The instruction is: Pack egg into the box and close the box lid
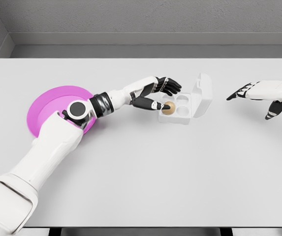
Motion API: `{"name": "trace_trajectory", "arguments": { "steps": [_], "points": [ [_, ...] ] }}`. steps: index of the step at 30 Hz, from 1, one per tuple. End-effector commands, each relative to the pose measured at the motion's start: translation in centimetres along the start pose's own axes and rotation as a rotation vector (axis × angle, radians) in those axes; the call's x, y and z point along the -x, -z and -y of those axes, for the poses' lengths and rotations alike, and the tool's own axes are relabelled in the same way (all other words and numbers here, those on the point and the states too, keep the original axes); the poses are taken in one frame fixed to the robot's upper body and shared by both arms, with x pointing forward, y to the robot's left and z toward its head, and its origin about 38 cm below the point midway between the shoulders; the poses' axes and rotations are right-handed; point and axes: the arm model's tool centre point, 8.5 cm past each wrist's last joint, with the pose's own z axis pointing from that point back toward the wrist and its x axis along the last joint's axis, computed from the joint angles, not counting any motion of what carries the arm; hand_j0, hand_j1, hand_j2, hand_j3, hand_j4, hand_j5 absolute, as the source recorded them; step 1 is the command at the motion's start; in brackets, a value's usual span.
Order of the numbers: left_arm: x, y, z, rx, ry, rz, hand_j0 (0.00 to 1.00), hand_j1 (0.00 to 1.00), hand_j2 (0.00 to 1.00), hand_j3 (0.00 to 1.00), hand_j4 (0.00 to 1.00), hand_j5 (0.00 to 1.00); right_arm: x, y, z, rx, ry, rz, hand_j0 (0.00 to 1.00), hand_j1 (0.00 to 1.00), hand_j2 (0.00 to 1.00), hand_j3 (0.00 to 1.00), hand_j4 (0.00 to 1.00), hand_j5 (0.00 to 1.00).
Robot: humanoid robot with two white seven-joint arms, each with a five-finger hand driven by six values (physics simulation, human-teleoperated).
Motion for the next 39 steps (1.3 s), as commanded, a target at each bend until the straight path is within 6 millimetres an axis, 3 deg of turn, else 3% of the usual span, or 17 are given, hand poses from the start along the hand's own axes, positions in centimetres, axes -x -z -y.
{"name": "trace_trajectory", "arguments": {
  "steps": [1,5,9,11,12,13,16,17,19,22,24,36,39],
  "points": [
    [-0.1,-0.1,-0.1,-0.003,-0.003,0.005,0.74,0.74,0.74,0.74,0.74,0.74,0.1,-0.1,0.0,0.003,0.004,-0.002,1.00,1.00,1.00,1.00,1.00,1.00],
    [-2.6,-1.1,-0.8,0.013,0.016,0.074,0.73,0.73,0.73,0.73,0.73,0.73,0.4,-0.3,-0.1,0.003,0.012,-0.010,1.00,1.00,1.00,1.00,1.00,1.00],
    [-5.0,-3.4,-1.6,0.039,0.019,0.123,0.73,0.73,0.73,0.73,0.73,0.73,0.6,-0.8,-0.1,0.002,0.007,-0.019,1.00,1.00,1.00,1.00,1.00,1.00],
    [-6.2,-5.5,-2.6,0.047,0.026,0.095,0.78,0.78,0.78,0.78,0.78,0.78,0.5,-0.9,0.1,0.006,0.001,-0.017,1.00,1.00,1.00,1.00,1.00,1.00],
    [-6.6,-7.2,-3.5,0.046,0.075,0.066,0.94,0.94,0.94,0.94,0.94,0.94,0.3,-0.8,0.3,0.009,-0.002,-0.012,1.00,1.00,1.00,1.00,1.00,1.00],
    [-6.9,-8.7,-4.0,0.061,0.149,0.018,1.00,1.00,1.00,1.00,1.00,1.00,0.2,-0.7,0.5,0.011,-0.007,-0.009,1.00,1.00,1.00,1.00,1.00,1.00],
    [-8.9,-13.9,-5.4,0.098,0.405,-0.112,1.00,1.00,1.00,1.00,1.00,1.00,-0.2,-0.3,0.8,0.018,-0.011,0.005,1.00,1.00,1.00,1.00,1.00,1.00],
    [-9.8,-14.6,-5.1,0.118,0.458,-0.116,1.00,1.00,1.00,1.00,1.00,1.00,-0.6,0.1,1.0,0.022,-0.016,0.016,1.00,1.00,1.00,1.00,1.00,1.00],
    [-11.9,-16.6,-5.2,0.165,0.661,0.017,1.00,1.00,1.00,1.00,1.00,1.00,-2.3,0.5,1.8,0.033,-0.056,0.060,1.00,1.00,1.00,1.00,1.00,1.00],
    [-10.9,-19.2,-5.6,0.168,0.722,0.002,1.00,1.00,1.00,1.00,1.00,1.00,-2.8,0.7,2.1,0.037,-0.069,0.075,1.00,1.00,1.00,1.00,1.00,1.00],
    [-9.5,-19.9,-5.6,0.161,0.695,-0.033,1.00,1.00,1.00,1.00,1.00,1.00,-3.3,1.3,2.3,0.041,-0.071,0.091,1.00,1.00,1.00,1.00,1.00,1.00],
    [-9.6,-20.1,-5.8,0.150,0.686,-0.028,1.00,1.00,1.00,1.00,1.00,1.00,-6.3,1.2,4.9,0.090,-0.154,0.157,1.00,1.00,1.00,1.00,1.00,1.00],
    [-9.6,-20.2,-5.9,0.150,0.689,-0.031,1.00,1.00,1.00,1.00,1.00,1.00,-7.9,1.4,5.8,0.109,-0.191,0.195,1.00,1.00,1.00,1.00,1.00,1.00]
  ]
}}
